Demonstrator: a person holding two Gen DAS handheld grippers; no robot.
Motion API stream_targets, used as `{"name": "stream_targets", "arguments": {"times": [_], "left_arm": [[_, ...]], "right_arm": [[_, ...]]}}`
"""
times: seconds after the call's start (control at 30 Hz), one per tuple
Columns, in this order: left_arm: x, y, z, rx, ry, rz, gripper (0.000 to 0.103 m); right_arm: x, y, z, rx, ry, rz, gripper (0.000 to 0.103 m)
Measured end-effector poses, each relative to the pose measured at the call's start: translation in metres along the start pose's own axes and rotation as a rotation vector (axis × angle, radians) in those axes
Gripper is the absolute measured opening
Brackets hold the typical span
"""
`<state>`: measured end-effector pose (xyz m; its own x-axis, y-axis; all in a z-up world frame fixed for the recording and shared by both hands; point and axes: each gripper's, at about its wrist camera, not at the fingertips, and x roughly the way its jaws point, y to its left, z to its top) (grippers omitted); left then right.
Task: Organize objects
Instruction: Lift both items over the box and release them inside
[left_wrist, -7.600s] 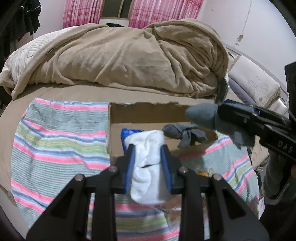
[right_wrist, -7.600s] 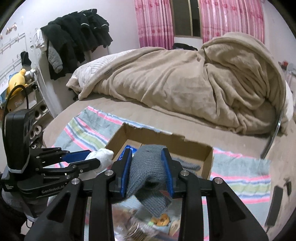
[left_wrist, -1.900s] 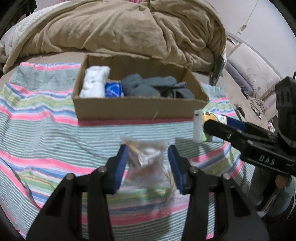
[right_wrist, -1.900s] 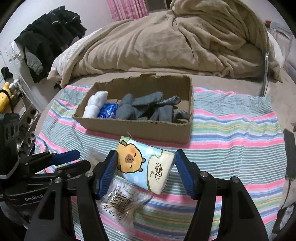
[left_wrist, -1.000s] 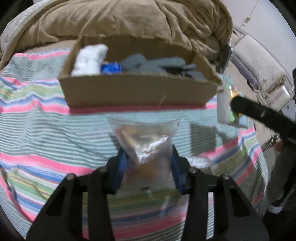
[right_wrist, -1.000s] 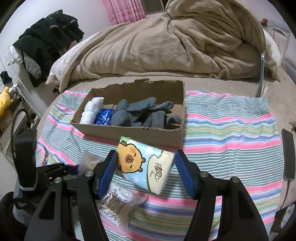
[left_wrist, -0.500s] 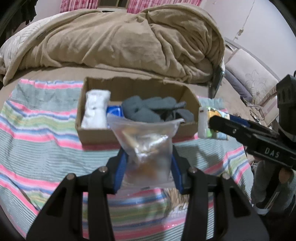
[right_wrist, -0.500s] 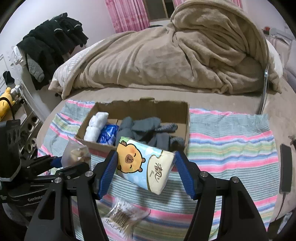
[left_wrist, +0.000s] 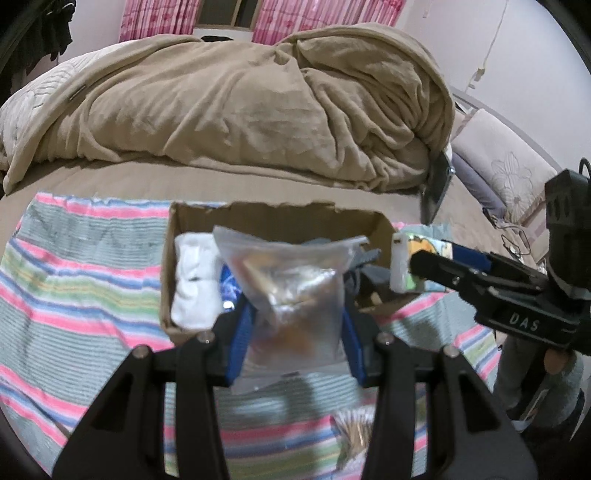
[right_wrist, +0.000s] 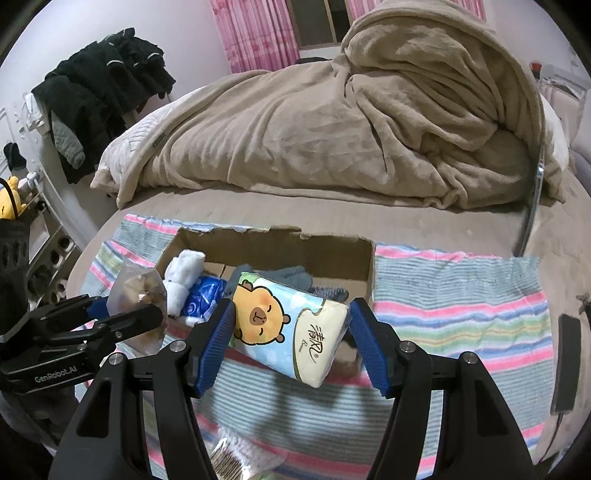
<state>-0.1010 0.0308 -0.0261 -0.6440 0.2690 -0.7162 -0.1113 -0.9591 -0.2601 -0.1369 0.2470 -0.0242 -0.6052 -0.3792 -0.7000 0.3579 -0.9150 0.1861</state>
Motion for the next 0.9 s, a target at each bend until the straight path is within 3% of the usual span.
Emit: {"name": "stream_targets", "arguments": {"times": [0.9], "left_arm": [[0.086,0.023,0.042,0.003,0.065,0.014,0.045]], "right_arm": [[0.073,-0.026,0.03,-0.028,0.05,-0.041,0.067]]}}
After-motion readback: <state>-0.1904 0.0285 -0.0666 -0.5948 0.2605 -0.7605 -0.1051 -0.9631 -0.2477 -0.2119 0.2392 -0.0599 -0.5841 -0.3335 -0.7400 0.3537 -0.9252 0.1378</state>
